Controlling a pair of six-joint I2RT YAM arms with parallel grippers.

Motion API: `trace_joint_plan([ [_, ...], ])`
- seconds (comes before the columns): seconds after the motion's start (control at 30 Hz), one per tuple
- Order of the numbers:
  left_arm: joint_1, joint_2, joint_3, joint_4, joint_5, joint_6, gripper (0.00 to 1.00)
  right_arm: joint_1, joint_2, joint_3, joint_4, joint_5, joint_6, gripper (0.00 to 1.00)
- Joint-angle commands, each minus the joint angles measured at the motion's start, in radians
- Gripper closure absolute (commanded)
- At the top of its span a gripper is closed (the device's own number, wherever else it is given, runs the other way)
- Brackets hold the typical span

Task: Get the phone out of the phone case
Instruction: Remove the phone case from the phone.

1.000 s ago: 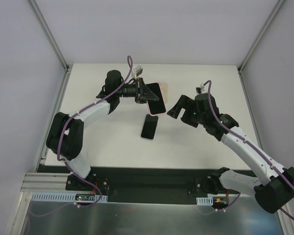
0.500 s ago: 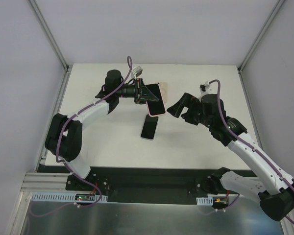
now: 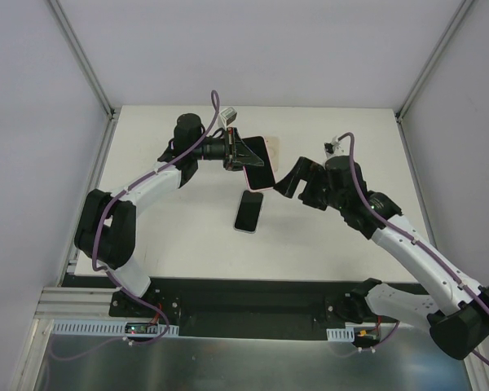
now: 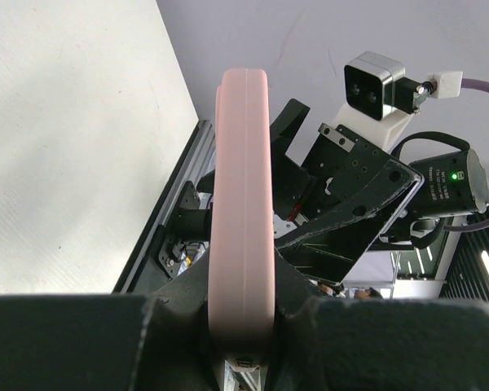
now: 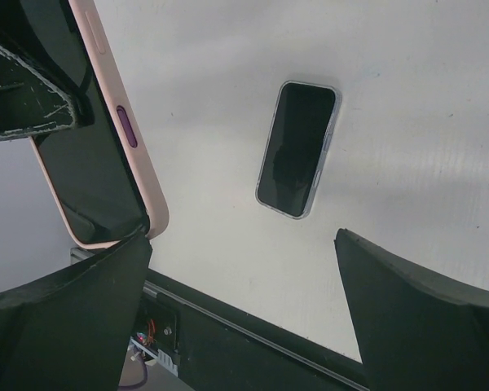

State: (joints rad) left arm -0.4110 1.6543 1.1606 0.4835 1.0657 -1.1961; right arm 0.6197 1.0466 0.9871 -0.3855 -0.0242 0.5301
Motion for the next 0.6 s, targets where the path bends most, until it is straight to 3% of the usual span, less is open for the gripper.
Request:
trace_joint_plan([
  [0.0, 0.005, -0.062, 0.051, 0.052, 0.023, 0.003, 1.0, 0.005, 0.004, 0.008, -0.029, 0.061, -0.021, 0.02],
  [0.57, 0.005, -0.057, 0.062, 0.023, 0.042, 0.021, 1.0, 0.005, -0.017, 0.073, -0.015, 0.041, -0.062, 0.02],
])
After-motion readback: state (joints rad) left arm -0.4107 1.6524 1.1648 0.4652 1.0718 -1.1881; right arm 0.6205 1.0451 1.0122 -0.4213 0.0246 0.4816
